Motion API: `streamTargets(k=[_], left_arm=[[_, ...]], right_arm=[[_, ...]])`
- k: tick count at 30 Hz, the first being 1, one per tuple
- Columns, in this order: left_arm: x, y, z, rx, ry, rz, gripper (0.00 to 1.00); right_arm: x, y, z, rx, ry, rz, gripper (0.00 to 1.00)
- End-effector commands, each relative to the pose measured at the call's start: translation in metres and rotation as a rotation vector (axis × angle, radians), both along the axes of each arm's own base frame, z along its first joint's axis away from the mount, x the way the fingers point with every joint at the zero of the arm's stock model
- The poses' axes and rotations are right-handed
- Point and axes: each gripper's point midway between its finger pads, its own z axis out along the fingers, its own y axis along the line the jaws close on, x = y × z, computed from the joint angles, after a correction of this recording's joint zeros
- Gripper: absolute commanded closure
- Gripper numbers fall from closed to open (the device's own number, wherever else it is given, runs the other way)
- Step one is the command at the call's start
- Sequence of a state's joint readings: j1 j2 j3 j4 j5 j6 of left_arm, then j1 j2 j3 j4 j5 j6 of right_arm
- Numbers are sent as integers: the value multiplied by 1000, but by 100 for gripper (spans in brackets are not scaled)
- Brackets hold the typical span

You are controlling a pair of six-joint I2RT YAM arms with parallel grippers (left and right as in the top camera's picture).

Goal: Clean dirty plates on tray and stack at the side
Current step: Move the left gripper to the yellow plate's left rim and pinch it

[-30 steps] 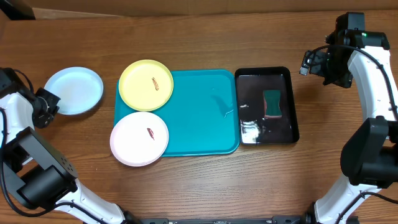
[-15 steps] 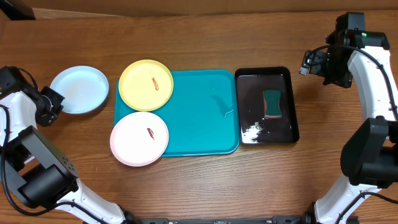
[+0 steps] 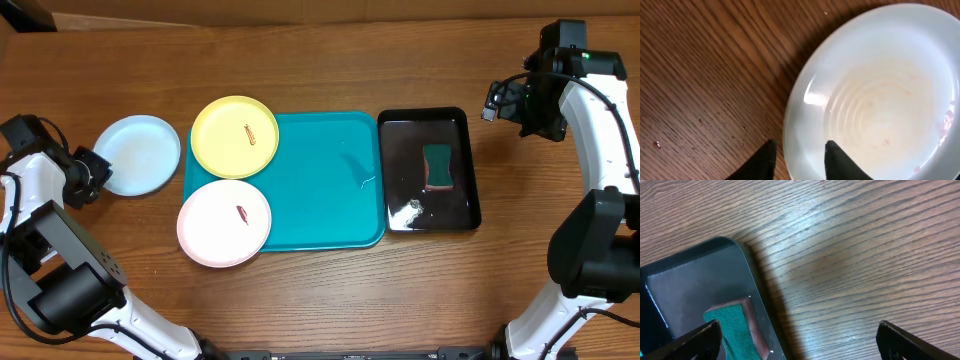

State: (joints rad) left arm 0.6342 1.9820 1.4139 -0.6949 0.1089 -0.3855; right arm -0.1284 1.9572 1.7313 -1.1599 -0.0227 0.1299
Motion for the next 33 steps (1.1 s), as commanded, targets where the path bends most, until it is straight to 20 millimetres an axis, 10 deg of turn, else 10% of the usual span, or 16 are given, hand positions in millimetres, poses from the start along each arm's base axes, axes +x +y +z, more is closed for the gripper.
streamTargets(k=[1,8,14,25,33], left_arm=[[4,-16,3,-62,-21,-44,64],[30,-53,42,-120,-81,-172,53],[70,-123,88,-80,-124,-401,45],[81,-181,50,12,21,-549,45],[76,-176,22,27,103,-537,51]], right_arm=[[2,2,7,2,-22,4,0],[2,2,7,2,-22,4,0],[2,2,7,2,-22,4,0],[2,2,7,2,-22,4,0],[2,2,7,2,-22,4,0]])
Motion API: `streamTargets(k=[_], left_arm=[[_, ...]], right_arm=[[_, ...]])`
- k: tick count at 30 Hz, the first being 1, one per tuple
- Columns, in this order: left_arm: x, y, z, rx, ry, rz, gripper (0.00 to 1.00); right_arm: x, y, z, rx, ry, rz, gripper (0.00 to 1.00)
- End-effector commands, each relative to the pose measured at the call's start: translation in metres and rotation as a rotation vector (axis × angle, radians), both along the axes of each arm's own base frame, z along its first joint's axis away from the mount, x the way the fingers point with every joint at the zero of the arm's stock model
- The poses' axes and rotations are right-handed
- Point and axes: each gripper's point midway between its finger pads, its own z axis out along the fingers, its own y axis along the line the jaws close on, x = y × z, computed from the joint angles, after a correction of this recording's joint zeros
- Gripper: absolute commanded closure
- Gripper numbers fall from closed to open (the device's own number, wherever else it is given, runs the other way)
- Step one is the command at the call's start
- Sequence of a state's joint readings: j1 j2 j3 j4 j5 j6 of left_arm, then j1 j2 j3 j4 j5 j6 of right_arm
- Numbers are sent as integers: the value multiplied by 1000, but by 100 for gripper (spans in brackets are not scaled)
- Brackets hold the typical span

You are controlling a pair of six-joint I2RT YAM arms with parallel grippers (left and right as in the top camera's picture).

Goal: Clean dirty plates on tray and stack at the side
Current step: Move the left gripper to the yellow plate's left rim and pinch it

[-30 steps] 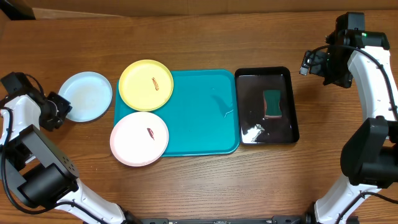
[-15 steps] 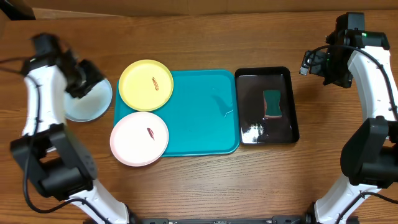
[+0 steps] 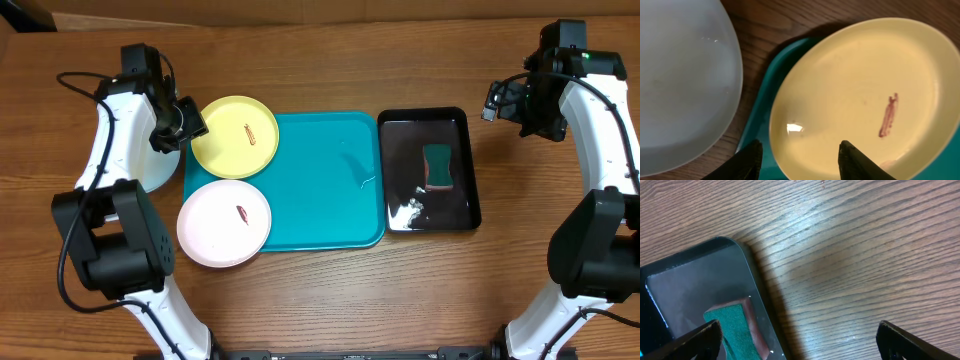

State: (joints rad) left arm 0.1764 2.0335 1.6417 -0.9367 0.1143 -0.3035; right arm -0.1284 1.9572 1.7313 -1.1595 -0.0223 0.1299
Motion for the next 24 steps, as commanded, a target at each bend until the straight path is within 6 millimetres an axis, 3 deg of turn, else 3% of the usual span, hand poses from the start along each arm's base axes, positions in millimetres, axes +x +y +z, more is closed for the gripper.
streamTargets(k=[1,4,8,24], left_arm=[[-2,11,-14,44,41,1,52],[-4,10,-23,38,64,2,56],[-6,10,-33,35,87,0,69],[-10,7,-45,26,119,-5,73]], right_arm=[[2,2,7,3,-22,4,0],[2,2,7,3,-22,4,0],[2,2,7,3,-22,4,0],[2,2,7,3,-22,4,0]])
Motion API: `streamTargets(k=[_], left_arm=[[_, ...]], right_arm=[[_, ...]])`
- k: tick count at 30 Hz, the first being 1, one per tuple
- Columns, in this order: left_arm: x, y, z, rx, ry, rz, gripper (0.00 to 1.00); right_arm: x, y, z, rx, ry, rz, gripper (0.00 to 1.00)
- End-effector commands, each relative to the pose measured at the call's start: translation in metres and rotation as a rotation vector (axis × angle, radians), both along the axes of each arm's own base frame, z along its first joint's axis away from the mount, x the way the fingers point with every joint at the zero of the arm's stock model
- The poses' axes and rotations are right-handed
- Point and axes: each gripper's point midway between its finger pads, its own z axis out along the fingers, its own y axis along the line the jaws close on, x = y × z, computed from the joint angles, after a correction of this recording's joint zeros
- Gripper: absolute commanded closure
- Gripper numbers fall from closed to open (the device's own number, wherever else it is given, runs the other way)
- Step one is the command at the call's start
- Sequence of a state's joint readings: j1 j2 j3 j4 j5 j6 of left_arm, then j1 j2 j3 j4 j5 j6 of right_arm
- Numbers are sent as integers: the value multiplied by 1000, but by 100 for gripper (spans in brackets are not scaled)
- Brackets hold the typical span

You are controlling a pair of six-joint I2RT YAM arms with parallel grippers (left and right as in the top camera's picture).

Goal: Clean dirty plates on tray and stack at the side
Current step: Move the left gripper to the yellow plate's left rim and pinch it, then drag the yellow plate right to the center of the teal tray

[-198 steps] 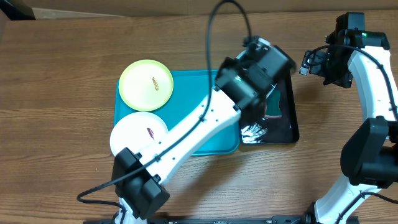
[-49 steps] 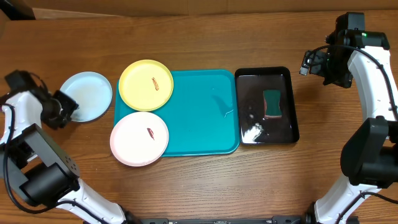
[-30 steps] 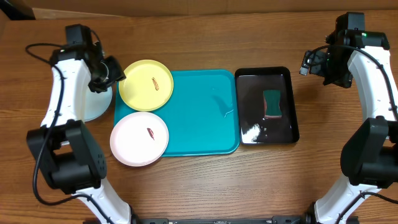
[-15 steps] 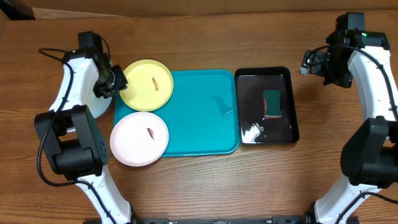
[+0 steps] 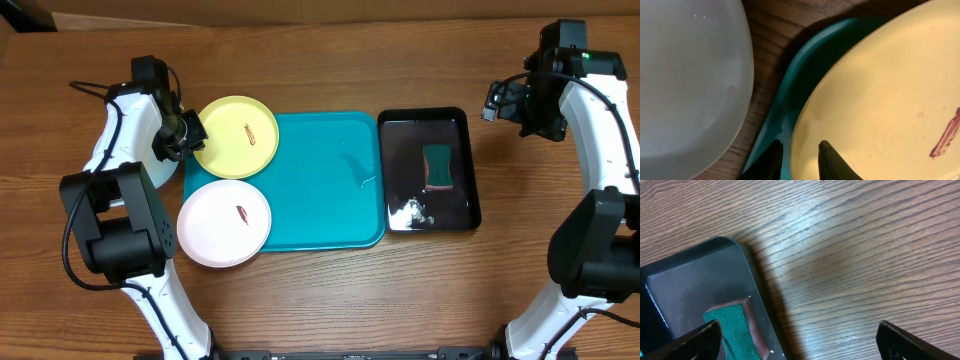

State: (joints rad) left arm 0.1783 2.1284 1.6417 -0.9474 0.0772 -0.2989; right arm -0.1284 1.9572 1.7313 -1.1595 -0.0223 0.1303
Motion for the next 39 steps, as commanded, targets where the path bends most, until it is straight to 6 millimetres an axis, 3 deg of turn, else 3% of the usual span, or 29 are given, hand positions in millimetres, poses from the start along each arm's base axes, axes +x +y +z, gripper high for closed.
streamTargets(k=[1,15,24,32,39], left_arm=[[-1,1,-4,7,11,-10,74],[-5,-1,-15,6,15,-13,75],[-2,-3,-17,-6,0,-16,96],[-2,-49,-11,-208,-12,-66,96],[-17,-81,-11,-238,49,-155,96]], right_arm=[[2,2,7,2,-22,4,0],[2,2,7,2,-22,4,0],[2,2,7,2,-22,4,0],[2,2,7,2,-22,4,0],[2,2,7,2,-22,4,0]])
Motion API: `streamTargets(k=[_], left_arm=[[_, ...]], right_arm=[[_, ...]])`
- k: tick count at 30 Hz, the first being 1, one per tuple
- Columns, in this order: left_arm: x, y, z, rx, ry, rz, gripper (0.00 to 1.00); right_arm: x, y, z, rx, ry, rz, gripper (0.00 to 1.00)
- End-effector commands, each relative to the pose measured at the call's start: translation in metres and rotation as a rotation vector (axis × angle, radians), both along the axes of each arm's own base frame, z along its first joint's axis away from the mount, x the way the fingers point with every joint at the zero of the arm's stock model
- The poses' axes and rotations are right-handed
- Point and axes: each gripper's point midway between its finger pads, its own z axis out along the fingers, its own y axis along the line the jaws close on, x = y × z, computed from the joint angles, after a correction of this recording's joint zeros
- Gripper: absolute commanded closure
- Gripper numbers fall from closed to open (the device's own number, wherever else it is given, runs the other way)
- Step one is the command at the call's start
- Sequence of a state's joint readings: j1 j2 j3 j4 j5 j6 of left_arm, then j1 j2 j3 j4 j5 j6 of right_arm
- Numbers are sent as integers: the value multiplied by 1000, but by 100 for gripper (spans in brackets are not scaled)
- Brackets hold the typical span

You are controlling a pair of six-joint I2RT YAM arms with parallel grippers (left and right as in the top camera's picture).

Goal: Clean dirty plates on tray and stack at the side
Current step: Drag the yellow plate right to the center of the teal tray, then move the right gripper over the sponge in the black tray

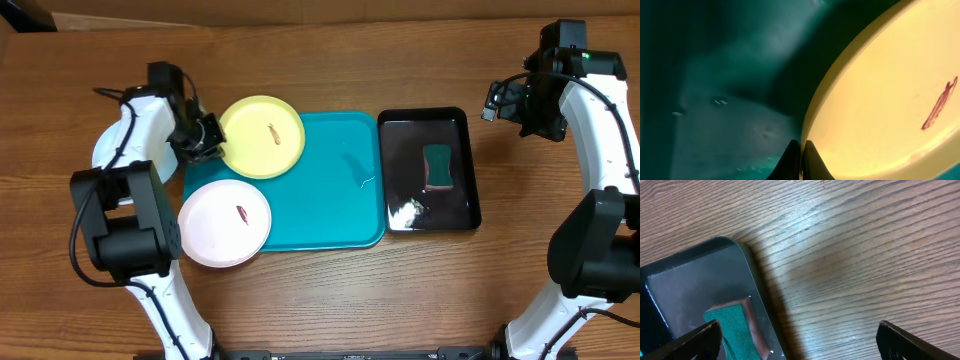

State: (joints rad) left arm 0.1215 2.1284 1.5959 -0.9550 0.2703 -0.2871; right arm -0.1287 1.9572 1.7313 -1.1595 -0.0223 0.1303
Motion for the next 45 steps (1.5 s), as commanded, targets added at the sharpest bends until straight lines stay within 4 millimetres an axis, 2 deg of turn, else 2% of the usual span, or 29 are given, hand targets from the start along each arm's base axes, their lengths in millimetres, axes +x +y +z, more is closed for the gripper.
streamTargets(k=[1,7,18,25,41,45], left_arm=[[-10,-28,-4,-42,29,-90,96],[-22,-56,-5,-35,69,-170,96],[-43,-87,-4,-35,136,-250,96],[-46,-83,-7,39,151,-267,96],[-40,-109,-14,80,92,-336,96],[-42,-108,-18,110,93,-342,96]], right_arm=[[2,2,7,2,-22,4,0],[2,2,7,2,-22,4,0],[2,2,7,2,-22,4,0],[2,2,7,2,-22,4,0],[2,2,7,2,-22,4,0],[8,2,8,2,-48,5,0]])
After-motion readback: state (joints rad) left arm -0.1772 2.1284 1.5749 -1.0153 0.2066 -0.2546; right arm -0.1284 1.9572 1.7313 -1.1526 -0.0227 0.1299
